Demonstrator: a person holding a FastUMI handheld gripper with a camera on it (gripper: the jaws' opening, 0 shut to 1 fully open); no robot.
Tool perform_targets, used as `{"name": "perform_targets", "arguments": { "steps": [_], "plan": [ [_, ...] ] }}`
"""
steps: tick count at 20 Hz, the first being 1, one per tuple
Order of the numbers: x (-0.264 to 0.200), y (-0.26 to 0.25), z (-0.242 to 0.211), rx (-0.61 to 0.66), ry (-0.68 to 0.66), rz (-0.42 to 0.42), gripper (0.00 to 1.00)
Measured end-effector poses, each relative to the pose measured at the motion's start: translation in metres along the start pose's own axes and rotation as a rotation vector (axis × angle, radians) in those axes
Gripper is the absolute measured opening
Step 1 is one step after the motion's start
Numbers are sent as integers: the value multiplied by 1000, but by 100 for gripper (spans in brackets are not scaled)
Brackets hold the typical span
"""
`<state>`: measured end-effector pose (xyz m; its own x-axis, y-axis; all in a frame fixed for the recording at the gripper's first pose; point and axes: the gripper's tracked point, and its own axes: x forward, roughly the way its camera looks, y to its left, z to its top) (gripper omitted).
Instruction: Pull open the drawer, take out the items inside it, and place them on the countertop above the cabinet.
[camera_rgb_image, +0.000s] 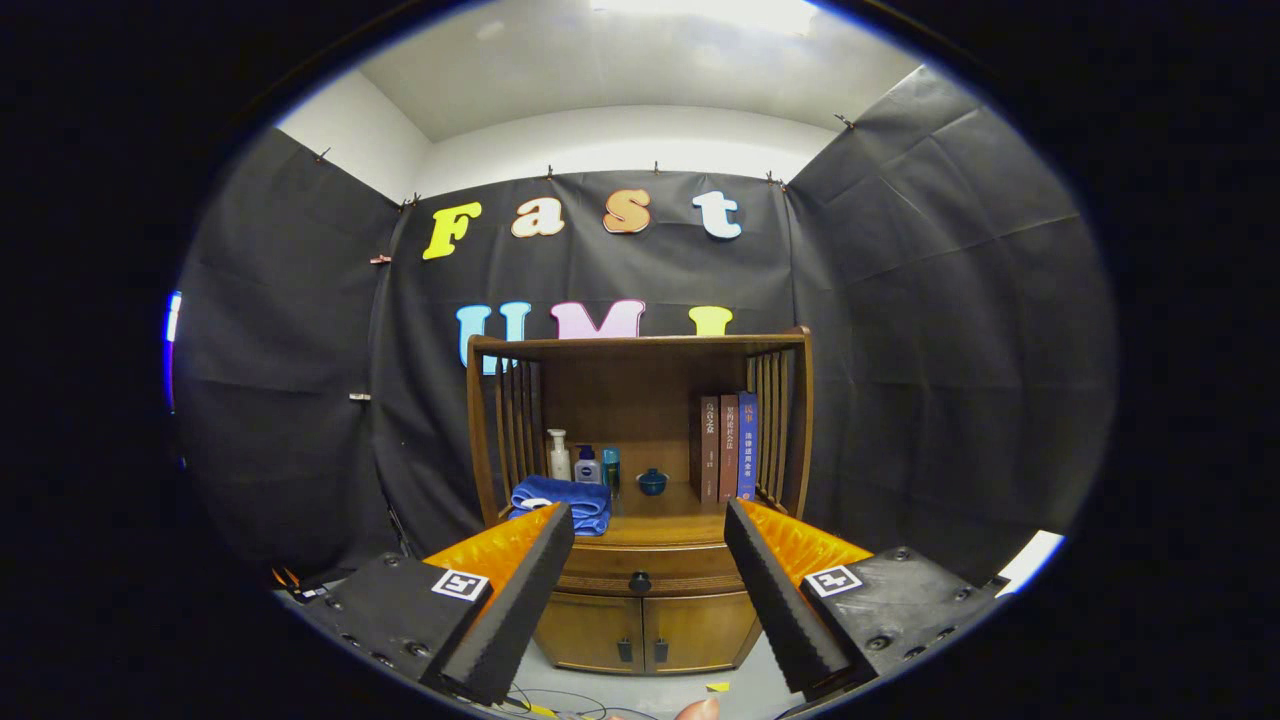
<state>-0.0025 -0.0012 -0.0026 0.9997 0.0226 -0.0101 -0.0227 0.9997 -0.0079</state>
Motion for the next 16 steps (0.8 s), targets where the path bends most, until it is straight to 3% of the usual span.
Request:
{"name": "perform_targets", "arguments": {
  "steps": [8, 11, 14, 16],
  "plan": [
    [0, -3, -3, 8, 2, 15, 99],
    [4, -5, -2, 31, -28, 66, 99],
    [29, -9, -18, 53, -47, 71, 99],
    [76, -1, -27, 61, -54, 63, 99]
  ]
}}
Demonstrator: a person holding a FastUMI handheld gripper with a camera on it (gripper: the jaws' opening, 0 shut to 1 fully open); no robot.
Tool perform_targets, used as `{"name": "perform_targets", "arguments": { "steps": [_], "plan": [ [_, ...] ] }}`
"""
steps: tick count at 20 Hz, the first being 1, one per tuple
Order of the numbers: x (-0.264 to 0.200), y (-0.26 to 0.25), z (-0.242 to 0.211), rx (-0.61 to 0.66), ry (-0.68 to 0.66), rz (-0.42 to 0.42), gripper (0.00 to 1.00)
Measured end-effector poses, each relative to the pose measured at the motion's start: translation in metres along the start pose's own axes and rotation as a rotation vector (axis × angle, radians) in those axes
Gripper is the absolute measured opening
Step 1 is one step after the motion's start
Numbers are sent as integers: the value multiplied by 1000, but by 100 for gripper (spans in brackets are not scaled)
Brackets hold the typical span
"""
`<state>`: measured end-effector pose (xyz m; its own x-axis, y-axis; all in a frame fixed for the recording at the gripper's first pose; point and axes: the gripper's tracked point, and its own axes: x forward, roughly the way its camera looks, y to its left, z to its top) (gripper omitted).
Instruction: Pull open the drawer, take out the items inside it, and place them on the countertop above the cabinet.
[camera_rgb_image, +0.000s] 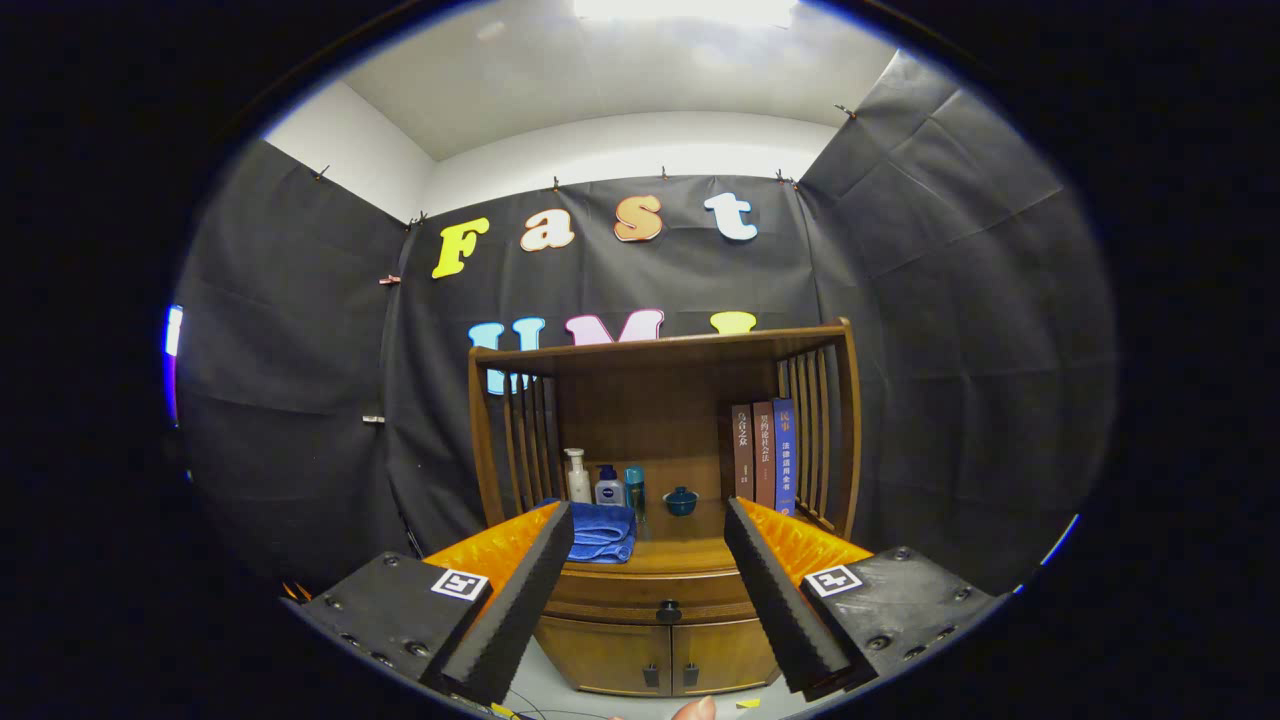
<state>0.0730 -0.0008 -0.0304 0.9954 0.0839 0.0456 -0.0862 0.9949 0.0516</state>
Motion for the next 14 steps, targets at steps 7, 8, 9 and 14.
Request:
{"name": "perform_targets", "arguments": {
  "steps": [7, 8, 9, 14],
  "plan": [
    [90, -10, -125, -52, 113, -16, 99],
    [98, -11, -143, -57, 128, -15, 99],
    [105, -12, -161, -65, 142, -12, 99],
    [137, -10, -248, -74, 234, -20, 99]
  ]
}}
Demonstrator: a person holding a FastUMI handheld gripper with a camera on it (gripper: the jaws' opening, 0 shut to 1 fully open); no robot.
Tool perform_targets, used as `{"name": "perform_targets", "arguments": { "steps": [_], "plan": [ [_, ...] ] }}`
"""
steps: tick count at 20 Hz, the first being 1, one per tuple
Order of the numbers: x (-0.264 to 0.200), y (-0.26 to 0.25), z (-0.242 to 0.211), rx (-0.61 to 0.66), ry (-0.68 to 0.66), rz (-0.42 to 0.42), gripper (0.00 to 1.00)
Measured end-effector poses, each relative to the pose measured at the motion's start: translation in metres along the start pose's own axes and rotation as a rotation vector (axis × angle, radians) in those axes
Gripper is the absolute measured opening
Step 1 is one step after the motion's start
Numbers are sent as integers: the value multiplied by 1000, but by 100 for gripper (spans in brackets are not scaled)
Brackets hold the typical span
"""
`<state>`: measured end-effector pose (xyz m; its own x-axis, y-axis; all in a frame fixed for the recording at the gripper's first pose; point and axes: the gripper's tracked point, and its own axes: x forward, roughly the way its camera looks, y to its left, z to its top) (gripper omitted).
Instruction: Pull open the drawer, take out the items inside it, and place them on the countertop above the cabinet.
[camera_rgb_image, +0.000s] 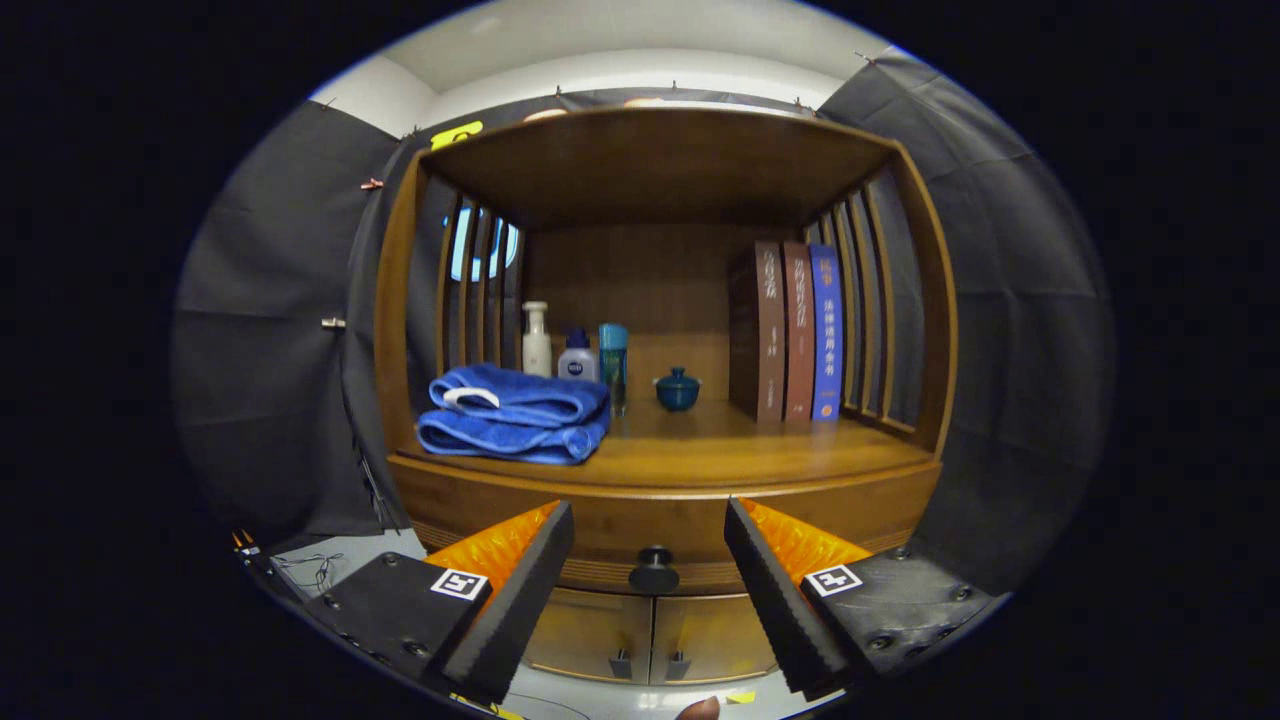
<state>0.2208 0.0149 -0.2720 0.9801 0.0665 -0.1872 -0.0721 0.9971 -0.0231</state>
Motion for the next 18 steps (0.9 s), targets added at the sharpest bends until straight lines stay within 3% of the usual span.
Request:
{"name": "perform_targets", "arguments": {
  "steps": [2, 3, 8, 13, 14, 16, 18],
  "plan": [
    [17, 1, -26, 11, 42, -5, 99],
    [25, 2, -38, 17, 59, -11, 94],
    [46, -9, -66, 46, 112, -41, 54],
    [61, -16, -73, 11, 153, -55, 54],
    [50, -14, -72, 17, 155, -52, 45],
    [52, -14, -74, 13, 144, -53, 45],
    [51, -15, -74, -1, 144, -53, 36]
  ]
}}
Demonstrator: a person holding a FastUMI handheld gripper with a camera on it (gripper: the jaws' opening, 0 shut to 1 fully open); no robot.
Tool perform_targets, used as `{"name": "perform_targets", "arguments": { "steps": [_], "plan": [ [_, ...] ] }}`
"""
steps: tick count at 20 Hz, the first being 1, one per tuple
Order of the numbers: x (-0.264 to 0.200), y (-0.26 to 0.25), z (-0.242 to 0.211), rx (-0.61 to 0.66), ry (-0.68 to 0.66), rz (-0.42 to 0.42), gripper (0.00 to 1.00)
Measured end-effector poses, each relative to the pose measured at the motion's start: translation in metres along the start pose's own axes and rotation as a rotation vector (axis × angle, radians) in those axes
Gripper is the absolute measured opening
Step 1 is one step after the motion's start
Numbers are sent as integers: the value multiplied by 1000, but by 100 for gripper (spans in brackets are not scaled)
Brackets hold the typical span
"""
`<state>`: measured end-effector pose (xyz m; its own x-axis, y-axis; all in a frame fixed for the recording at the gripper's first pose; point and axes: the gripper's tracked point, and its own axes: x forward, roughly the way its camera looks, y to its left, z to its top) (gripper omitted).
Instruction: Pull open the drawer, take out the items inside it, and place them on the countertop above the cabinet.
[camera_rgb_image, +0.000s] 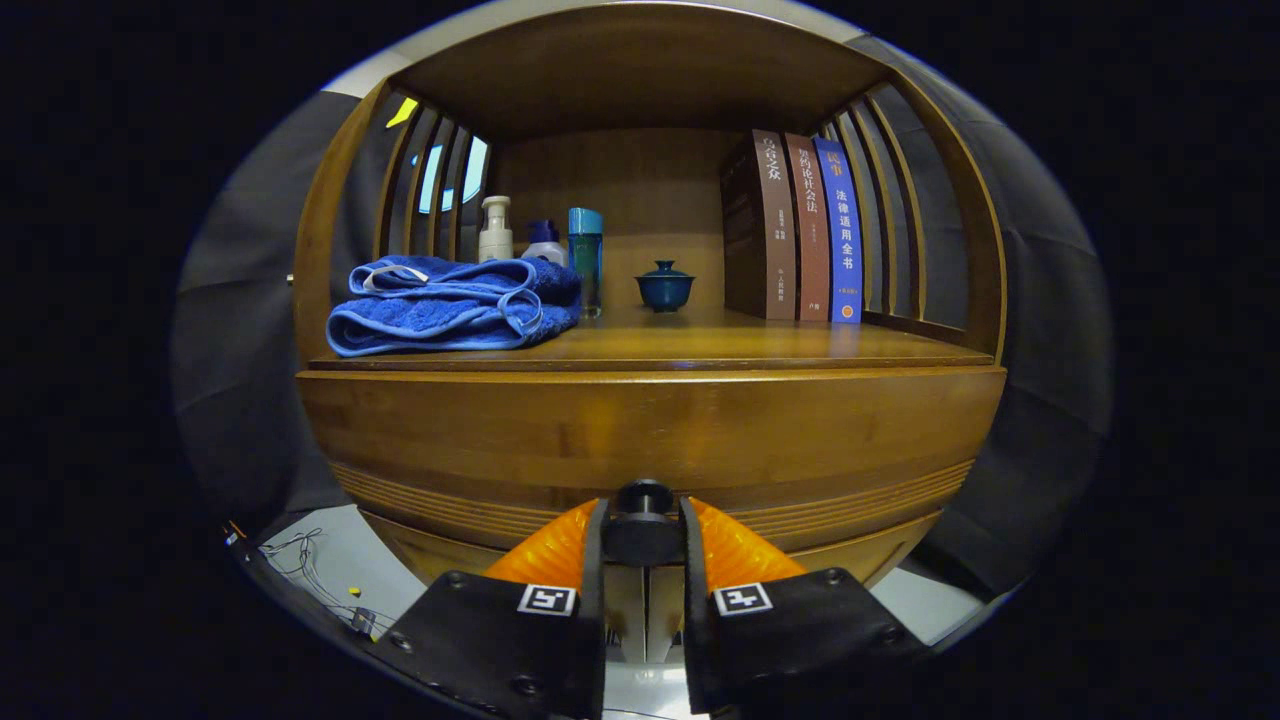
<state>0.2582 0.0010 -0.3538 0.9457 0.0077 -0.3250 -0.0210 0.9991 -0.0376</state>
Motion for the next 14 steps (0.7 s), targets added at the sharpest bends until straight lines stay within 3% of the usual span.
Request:
{"name": "perform_targets", "arguments": {
  "steps": [14],
  "plan": [
    [-103, -1, -22, 31, 4, 14, 36]
  ]
}}
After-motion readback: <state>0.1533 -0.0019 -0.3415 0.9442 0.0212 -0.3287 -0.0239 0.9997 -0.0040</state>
